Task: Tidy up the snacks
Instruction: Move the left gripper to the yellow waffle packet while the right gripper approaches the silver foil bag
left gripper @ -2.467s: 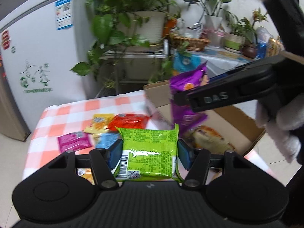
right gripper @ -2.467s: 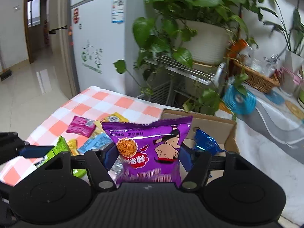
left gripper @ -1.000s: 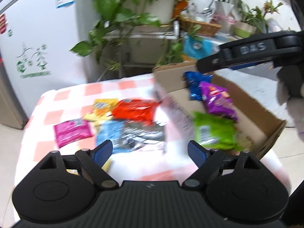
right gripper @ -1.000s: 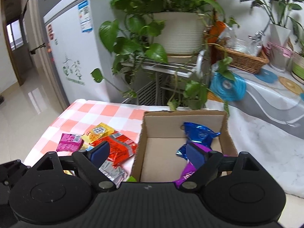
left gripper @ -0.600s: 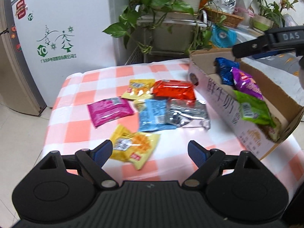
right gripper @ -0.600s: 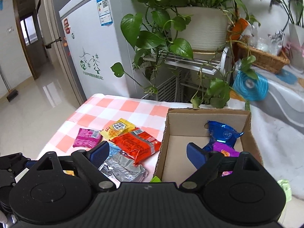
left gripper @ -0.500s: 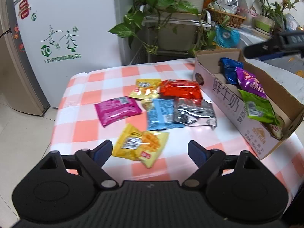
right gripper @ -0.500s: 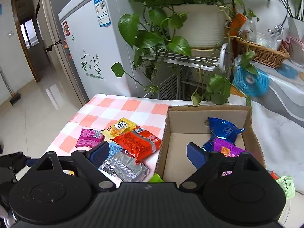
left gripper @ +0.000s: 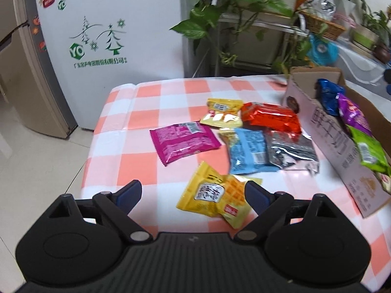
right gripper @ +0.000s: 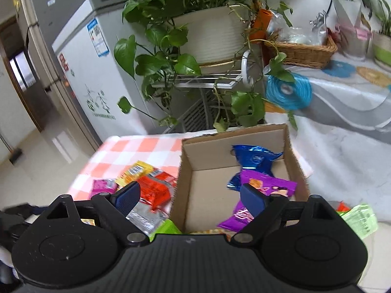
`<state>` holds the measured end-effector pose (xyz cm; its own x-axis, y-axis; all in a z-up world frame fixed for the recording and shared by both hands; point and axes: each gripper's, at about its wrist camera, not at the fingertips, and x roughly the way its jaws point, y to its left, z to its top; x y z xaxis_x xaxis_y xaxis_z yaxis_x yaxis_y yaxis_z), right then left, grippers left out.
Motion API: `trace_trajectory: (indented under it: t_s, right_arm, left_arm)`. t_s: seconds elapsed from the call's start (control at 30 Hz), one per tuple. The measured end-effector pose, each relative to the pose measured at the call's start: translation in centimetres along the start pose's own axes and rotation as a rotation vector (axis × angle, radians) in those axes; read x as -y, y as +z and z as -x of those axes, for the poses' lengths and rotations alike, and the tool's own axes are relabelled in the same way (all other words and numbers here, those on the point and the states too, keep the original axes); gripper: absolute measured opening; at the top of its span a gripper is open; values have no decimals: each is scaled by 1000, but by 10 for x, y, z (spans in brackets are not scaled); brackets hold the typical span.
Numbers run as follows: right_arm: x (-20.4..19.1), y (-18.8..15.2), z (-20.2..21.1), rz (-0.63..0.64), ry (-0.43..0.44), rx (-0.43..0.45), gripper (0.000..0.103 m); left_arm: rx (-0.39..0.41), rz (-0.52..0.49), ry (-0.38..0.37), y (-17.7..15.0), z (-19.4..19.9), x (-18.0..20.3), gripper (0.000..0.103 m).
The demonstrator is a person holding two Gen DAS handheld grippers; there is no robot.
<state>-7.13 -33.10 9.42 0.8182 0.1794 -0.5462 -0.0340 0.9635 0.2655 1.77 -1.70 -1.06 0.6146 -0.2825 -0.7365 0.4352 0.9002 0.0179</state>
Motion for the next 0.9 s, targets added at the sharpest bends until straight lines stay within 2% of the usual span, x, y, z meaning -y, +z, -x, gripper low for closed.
trace_trajectory:
  t_s: [0.2,0.4,0.5,0.7,0.9]
  right_arm:
    - [1,3,-4,-70,110,-1,94]
    - [-19,-5,-16,-52,132,-58,94]
    - [-45,-13,-26,44,127,-90,94]
    - [-82,-24,-43,143,244,-166,94]
    - [-102,-29,-63,189,217,-199,94]
  left_arm:
    - [-17,27,-3,3,-21,1,91]
    - [-29,75,9,4,-39,0,91]
    - [-30,55,21,2,-44,3,91]
    - [-27,60,22,-2,-49,0,91]
    - [-24,73,22,-5,-48,-8,91]
